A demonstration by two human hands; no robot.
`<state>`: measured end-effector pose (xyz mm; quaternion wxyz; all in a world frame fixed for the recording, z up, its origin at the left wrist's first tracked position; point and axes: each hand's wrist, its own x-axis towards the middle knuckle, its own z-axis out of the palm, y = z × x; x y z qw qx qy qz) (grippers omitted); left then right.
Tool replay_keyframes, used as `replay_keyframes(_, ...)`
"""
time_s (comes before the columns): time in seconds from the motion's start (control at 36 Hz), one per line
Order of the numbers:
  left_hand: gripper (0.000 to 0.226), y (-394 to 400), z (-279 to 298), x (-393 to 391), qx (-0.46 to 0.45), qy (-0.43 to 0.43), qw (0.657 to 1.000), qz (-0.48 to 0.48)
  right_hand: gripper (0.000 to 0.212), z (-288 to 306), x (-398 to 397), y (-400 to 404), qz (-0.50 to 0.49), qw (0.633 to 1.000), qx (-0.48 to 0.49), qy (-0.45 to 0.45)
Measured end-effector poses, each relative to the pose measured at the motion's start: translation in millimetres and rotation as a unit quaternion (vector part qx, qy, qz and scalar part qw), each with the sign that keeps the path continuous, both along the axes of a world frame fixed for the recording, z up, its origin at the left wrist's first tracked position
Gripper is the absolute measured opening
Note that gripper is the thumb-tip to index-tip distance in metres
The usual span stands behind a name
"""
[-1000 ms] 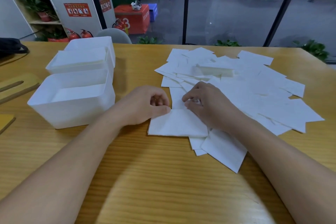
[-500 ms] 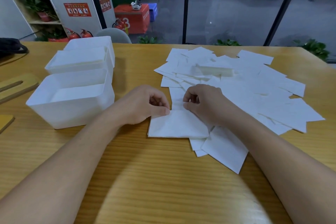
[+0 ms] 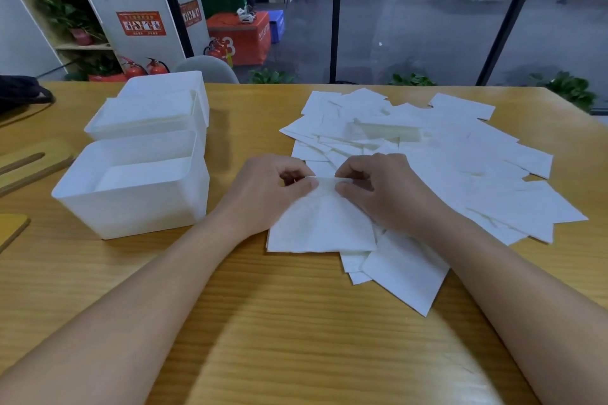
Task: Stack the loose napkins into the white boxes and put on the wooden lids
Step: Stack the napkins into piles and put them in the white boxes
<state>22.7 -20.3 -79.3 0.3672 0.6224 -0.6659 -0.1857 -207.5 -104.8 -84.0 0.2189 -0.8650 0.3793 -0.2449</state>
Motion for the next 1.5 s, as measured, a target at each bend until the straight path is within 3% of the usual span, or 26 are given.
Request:
replay_keyframes(0.22, 0.014, -1.5, 2.9, 14.0, -0.083, -0.007, 0.994, 0.076, 0.016, 3.3, -10.9, -1.2, -0.016, 1.000, -0.001, -0.012)
replay_keyframes(0.44, 0.013, -0.6, 9.3, 16.7, -0.137, -0.006, 0.985, 0.104, 0.007, 9.0, -2.9, 5.0, -0.041, 0.987, -0.084, -0.129)
replay_keyframes(0.61, 0.016, 2.9, 21.3, 18.9, -0.138, 0.030, 0.987, 0.083, 0.008, 18.6, -5.0, 10.3, -0.068, 0.970, -0.026, -0.234)
replay_keyframes(0.72, 0.009, 9.1, 36.3, 25.7, -0.083, 0.080, 0.993, 0.026, 0.013, 28.9, -7.0, 12.0, -0.045, 0.963, 0.042, -0.262)
replay_keyframes(0.78, 0.010, 12.8, 41.9, 31.1, -0.010, 0.112, 0.994, -0.001, 0.014, 34.5, -10.7, 12.9, -0.042, 0.964, 0.110, -0.238)
replay_keyframes(0.86, 0.025, 16.5, 44.0, 37.1, 0.110, 0.081, 0.990, -0.047, 0.009, 36.8, -16.0, 12.6, -0.027, 0.975, 0.191, -0.106)
replay_keyframes(0.92, 0.030, 17.6, 42.3, 36.1, 0.169, 0.041, 0.982, -0.068, 0.008, 35.8, -16.8, 14.9, -0.024, 0.979, 0.202, -0.031)
replay_keyframes(1.0, 0.031, 16.3, 36.8, 33.0, 0.206, -0.030, 0.976, -0.068, 0.002, 36.1, -17.4, 17.4, -0.033, 0.981, 0.189, 0.012)
replay_keyframes(1.17, 0.028, 13.6, 32.5, 34.2, 0.213, -0.063, 0.973, -0.067, 0.012, 36.9, -15.8, 18.7, -0.022, 0.984, 0.169, 0.060)
replay_keyframes(1.28, 0.021, 14.2, 33.0, 33.2, 0.206, -0.071, 0.974, -0.067, 0.002, 34.6, -15.0, 18.1, -0.024, 0.987, 0.150, 0.045)
replay_keyframes(1.33, 0.019, 14.4, 33.1, 32.6, 0.201, -0.072, 0.975, -0.070, 0.012, 32.3, -14.0, 17.3, -0.024, 0.990, 0.131, 0.045)
replay_keyframes(1.5, 0.011, 14.7, 32.7, 29.9, 0.160, -0.036, 0.982, -0.094, 0.015, 23.2, -9.5, 18.2, -0.017, 0.996, 0.078, 0.046)
